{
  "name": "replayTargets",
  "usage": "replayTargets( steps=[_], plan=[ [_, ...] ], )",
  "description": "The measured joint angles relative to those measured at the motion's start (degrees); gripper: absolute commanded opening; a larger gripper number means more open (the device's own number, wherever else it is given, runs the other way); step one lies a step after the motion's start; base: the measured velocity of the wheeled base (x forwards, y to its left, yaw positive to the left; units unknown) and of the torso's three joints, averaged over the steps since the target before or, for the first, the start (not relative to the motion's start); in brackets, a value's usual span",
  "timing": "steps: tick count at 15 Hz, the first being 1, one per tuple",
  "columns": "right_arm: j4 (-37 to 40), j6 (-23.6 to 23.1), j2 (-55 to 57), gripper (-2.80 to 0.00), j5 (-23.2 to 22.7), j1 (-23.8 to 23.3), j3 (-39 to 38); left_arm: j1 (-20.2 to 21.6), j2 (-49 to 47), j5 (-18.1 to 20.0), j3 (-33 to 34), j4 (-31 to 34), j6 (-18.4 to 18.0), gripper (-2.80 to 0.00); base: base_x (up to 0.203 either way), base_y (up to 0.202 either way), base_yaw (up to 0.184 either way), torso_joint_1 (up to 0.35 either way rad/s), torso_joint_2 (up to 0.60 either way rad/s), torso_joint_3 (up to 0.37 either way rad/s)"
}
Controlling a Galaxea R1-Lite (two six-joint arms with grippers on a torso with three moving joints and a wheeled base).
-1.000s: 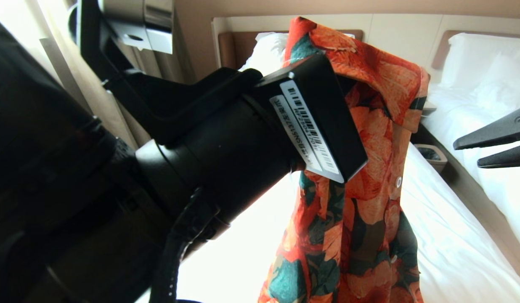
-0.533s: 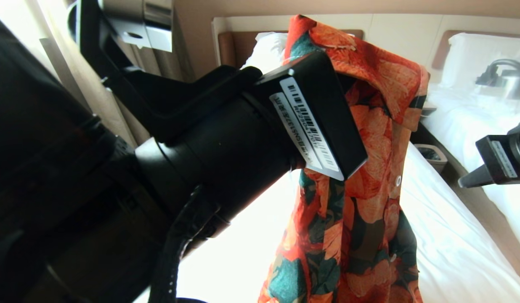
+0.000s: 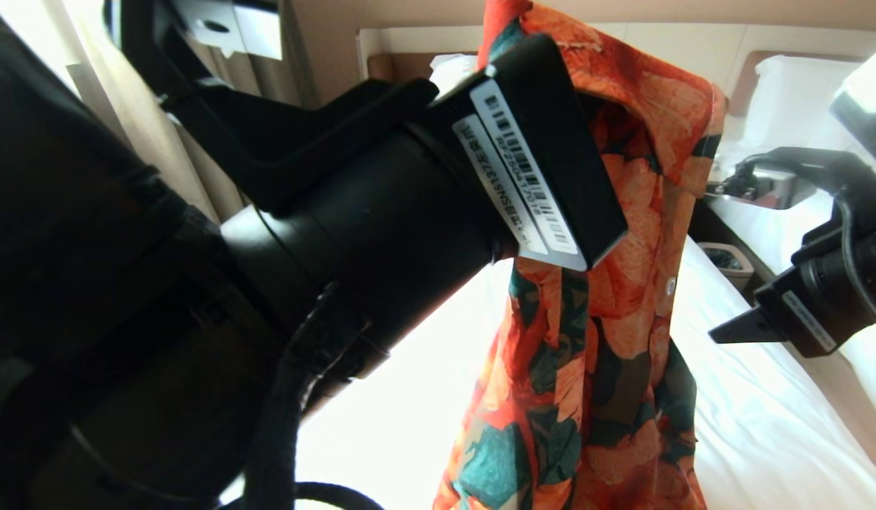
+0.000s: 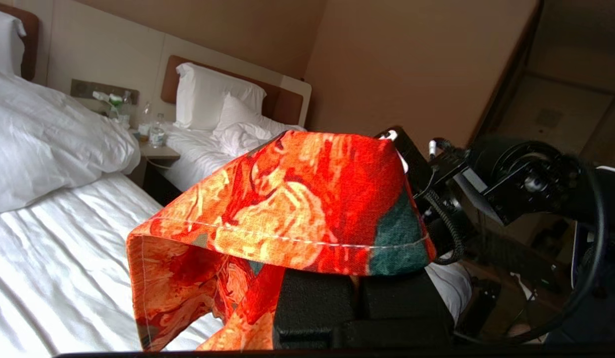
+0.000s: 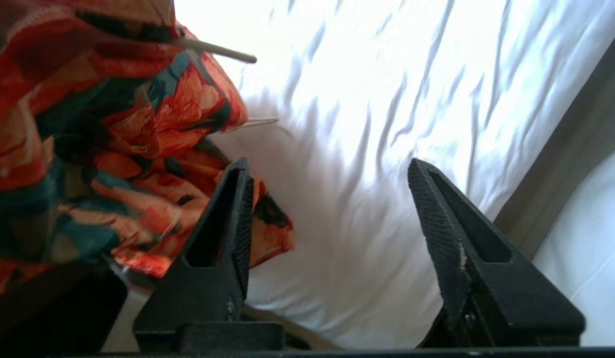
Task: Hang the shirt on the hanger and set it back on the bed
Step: Hook the other side of the shirt onto the hanger
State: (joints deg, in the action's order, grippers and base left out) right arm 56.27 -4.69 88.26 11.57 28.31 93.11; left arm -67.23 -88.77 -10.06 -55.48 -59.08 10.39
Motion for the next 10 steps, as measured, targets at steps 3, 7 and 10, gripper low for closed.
replayTargets(
  steps=[3,7,10],
  plan=[
    [-5.5,-10.5,0.1,0.0,0.5,-0.2,-1.6,0.0,0.0,0.0,0.6,0.1,0.0,-2.8,0.0,0.0,0.0,0.0,0.0,0.0],
    [-12.9,-20.2,1.2,0.0,1.7,0.2,-1.7,0.0,0.0,0.0,0.7,0.1,0.0,-2.8,0.0,0.0,0.0,0.0,0.0,0.0],
    [-12.5,-22.6,1.8,0.0,1.6,0.2,-3.5,0.0,0.1,0.0,0.6,0.1,0.0,-2.8,0.0,0.0,0.0,0.0,0.0,0.0]
  ],
)
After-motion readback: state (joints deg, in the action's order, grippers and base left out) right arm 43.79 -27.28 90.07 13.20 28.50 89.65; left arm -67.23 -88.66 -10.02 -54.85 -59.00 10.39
